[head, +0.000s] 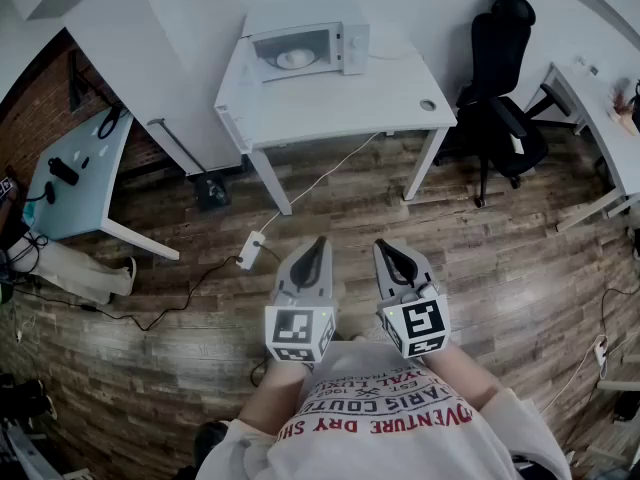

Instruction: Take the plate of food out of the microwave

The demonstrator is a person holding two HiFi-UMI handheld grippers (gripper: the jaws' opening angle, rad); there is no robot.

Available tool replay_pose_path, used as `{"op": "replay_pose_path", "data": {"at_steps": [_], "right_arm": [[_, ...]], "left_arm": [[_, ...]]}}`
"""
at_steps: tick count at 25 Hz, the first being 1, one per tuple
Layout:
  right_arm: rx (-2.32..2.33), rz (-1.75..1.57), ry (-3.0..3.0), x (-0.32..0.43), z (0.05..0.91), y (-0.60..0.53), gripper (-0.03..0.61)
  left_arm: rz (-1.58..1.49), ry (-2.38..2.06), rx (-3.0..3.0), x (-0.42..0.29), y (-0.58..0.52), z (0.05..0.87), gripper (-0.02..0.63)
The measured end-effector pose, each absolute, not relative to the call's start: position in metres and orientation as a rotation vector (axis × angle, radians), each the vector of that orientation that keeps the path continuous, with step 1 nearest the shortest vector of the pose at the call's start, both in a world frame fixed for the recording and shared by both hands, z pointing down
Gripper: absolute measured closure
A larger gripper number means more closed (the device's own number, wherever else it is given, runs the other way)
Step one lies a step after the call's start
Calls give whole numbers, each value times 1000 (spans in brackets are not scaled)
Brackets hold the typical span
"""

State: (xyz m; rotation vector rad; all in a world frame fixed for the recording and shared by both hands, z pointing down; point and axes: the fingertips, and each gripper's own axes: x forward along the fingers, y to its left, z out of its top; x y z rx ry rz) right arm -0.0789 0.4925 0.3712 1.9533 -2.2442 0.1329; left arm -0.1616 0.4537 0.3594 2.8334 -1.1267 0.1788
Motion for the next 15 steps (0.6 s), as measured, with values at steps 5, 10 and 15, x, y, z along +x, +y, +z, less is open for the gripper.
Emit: {"op": "replay_pose_path", "data": {"at_steps": [5,10,15], "right_arm": [[1957,107,-2241,-77,366,490,568],[1964,101,-2249,-76,363,490,567],[1942,137,-2235,-76,372,487,568]], "left_arm": [[179,-1116,2838,-159,454,359,606],[178,-1118,2843,-157,455,356,606],[173,-1102,2847,-157,456,357,606]]}}
